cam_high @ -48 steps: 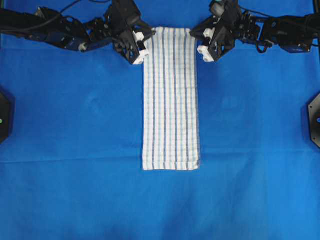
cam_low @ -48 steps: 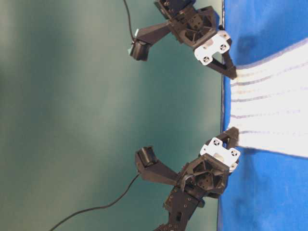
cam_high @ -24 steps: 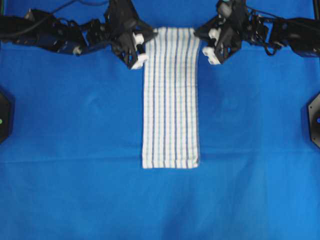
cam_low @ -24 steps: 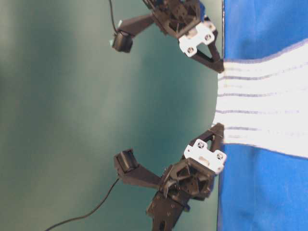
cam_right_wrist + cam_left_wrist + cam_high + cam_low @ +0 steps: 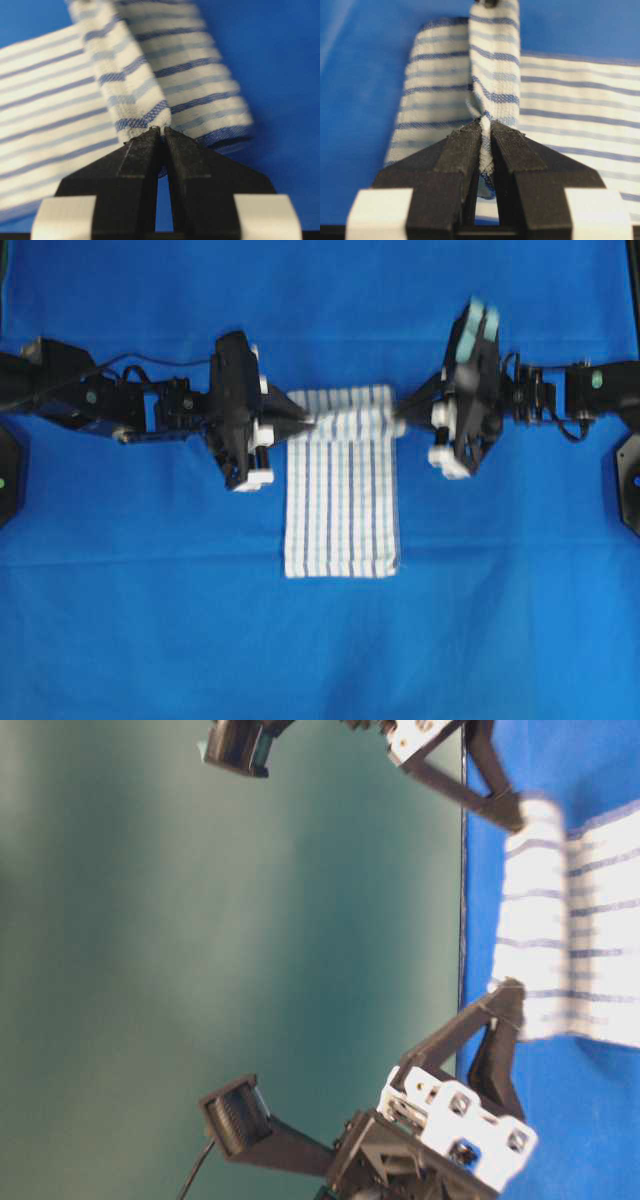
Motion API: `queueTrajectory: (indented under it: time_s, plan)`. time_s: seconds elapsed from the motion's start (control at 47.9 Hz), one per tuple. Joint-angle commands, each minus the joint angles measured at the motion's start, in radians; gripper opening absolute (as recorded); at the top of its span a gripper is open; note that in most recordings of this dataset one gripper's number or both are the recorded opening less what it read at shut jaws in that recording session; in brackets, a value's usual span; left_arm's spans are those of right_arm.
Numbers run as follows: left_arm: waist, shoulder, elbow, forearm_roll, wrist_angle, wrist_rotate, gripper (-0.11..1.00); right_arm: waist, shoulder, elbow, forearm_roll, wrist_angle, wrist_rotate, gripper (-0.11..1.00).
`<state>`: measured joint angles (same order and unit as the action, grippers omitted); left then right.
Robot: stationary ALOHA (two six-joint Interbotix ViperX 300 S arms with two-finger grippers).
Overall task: Fold the blue towel.
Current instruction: 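Fold the far end toward the near end with both grippers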
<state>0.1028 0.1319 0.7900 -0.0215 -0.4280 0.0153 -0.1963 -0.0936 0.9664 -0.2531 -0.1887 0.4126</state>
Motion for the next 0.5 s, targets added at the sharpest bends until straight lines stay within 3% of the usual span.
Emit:
queueTrajectory:
  time_s: [0.0,0.23,0.48]
  plan:
    - [-0.061,-0.028,-0.003,-0.003,0.0,-0.015,0.03,0.055,-0.018,-0.002,0.029,0.018,0.002,0.05]
    - [-0.195,-0.02,-0.002,-0.002,0.006,-0.067,0.03,0.19,-0.008,-0.006,0.092,0.043,0.002,0.05]
    - [-0.281,-0.006,0.0,-0.005,0.008,-0.087,0.03,0.259,0.011,-0.025,0.117,0.048,0.002,0.05]
